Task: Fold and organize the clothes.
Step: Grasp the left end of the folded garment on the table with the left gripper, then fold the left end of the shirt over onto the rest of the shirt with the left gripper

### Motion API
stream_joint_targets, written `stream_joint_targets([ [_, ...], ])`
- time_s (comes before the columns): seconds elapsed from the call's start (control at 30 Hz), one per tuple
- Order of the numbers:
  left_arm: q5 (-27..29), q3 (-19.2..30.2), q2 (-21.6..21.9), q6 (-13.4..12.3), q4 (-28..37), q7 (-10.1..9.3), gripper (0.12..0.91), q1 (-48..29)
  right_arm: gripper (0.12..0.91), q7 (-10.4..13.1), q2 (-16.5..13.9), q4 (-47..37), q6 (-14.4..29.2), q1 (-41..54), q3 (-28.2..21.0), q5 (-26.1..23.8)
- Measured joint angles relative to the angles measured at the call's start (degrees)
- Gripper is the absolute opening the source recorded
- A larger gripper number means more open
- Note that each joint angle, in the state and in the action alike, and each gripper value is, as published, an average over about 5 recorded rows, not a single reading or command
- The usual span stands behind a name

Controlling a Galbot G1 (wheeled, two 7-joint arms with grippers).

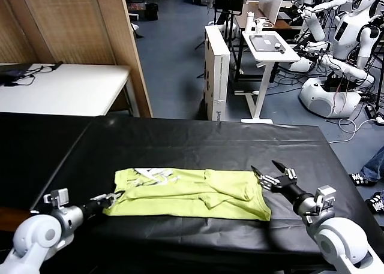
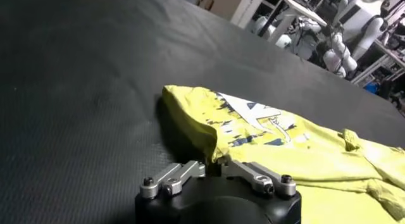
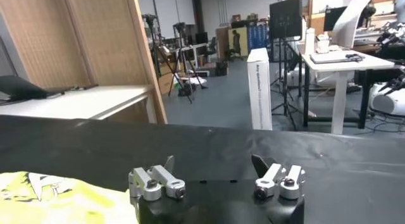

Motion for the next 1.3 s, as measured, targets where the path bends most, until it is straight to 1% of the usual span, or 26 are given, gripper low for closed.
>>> stream_joint_targets([
  [0.17, -1.0, -2.5, 2.7, -0.1, 0.3, 0.19, 0.198, 1.3, 0.907, 0.0, 1.1, -0.5, 0.7, 0.2, -0.5, -1.3],
  [0.3, -2.0, -5.9, 5.8, -0.1, 0.9, 0.06, 0.198, 3.1, 0.907, -0.1, 1.8, -0.9, 1.2, 0.5, -1.2, -2.2],
  [0.37, -2.7, -7.9, 7.4, -0.1, 0.9, -0.68, 0.198, 4.2, 0.907, -0.1, 2.2, -1.0, 1.3, 0.6, -1.5, -2.6],
  [0.47, -4.3, -10.6, 8.9, -0.1, 0.0, -2.44, 0.198, 5.8, 0.907, -0.3, 2.8, -1.3, 1.8, 0.5, -1.7, -3.2],
  [0.57, -4.8, -11.7, 8.6, -0.1, -2.3, -4.10, 0.198, 6.8, 0.907, -1.5, 3.0, -1.7, 4.2, -0.2, -1.5, -3.9],
  [0.63, -4.8, -11.4, 7.6, -0.1, -4.6, -4.66, 0.198, 6.8, 0.907, -2.5, 3.2, -2.1, 6.8, -0.9, -1.1, -4.7],
  [0.77, -4.9, -8.3, 4.2, -0.1, -9.8, -5.03, 0.198, 5.8, 0.907, -3.1, 3.5, -2.7, 10.4, -3.1, 0.3, -6.2],
  [0.9, -4.9, -2.6, 0.6, -0.1, -12.3, -5.44, 0.198, 3.0, 0.907, -3.0, 3.9, -2.3, 11.2, -6.0, 2.0, -7.9],
  [1.13, -6.0, 7.8, -3.6, -0.2, -11.9, -5.75, 0.198, -4.0, 0.907, -3.0, 4.2, -1.3, 11.6, -10.8, 4.9, -10.4],
  [1.3, -5.9, 14.8, -6.1, -0.2, -10.4, -6.61, 0.198, -9.0, 0.907, -2.7, 4.4, -1.1, 11.7, -12.8, 6.3, -10.9],
])
